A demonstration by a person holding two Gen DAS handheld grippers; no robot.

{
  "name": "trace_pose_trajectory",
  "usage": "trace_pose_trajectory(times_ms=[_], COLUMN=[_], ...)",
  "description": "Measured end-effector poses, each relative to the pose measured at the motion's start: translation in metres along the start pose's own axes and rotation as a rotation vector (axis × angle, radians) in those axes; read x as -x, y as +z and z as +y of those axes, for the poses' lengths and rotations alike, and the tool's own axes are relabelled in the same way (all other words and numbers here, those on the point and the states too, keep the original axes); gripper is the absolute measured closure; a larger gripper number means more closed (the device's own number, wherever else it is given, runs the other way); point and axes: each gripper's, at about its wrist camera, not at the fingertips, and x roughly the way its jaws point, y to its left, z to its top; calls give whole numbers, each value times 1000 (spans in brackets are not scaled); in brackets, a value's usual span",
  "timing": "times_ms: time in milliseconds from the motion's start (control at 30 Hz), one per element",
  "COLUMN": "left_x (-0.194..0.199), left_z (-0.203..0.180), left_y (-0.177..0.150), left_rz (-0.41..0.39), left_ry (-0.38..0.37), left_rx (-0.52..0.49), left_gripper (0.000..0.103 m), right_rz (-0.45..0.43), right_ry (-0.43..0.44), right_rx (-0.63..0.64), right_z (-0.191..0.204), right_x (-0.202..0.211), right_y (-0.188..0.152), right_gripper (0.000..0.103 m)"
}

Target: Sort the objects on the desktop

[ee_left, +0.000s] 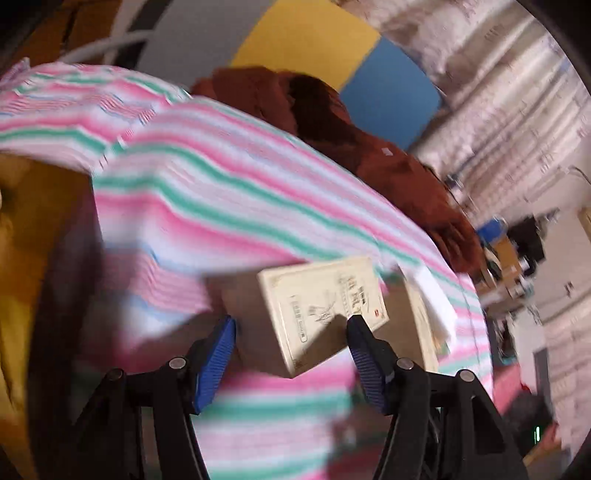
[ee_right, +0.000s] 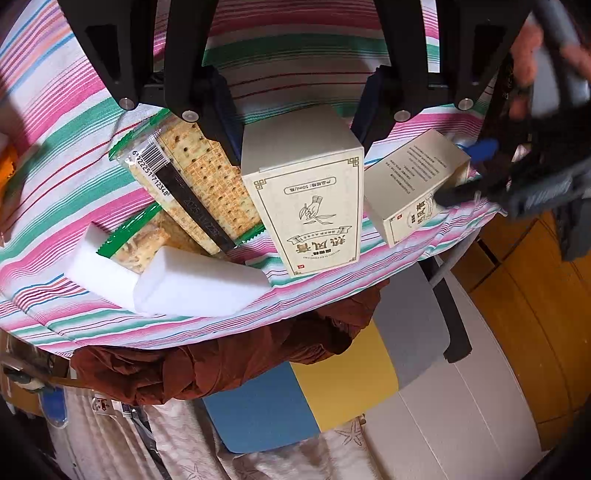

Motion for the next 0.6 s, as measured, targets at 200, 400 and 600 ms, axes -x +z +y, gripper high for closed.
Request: trace_pose_trajectory(times_ms=[200, 400, 600], left_x=[25, 26, -5], left_z=[-9, -11, -10], left_y=[-3, 35, 62], left_rz=[-92, -144, -48], left_ry=[50, 123, 116], left_rx=[-68, -51, -54], left_gripper=[39, 38, 38], right_rz=[-1, 0, 5], right_ry=[3, 2, 11], right_rx=[-3, -2, -3], right_z=[-1, -1, -1], right_x=[0, -1, -1], right_y=[0, 1, 1], right_gripper=[46, 46, 46])
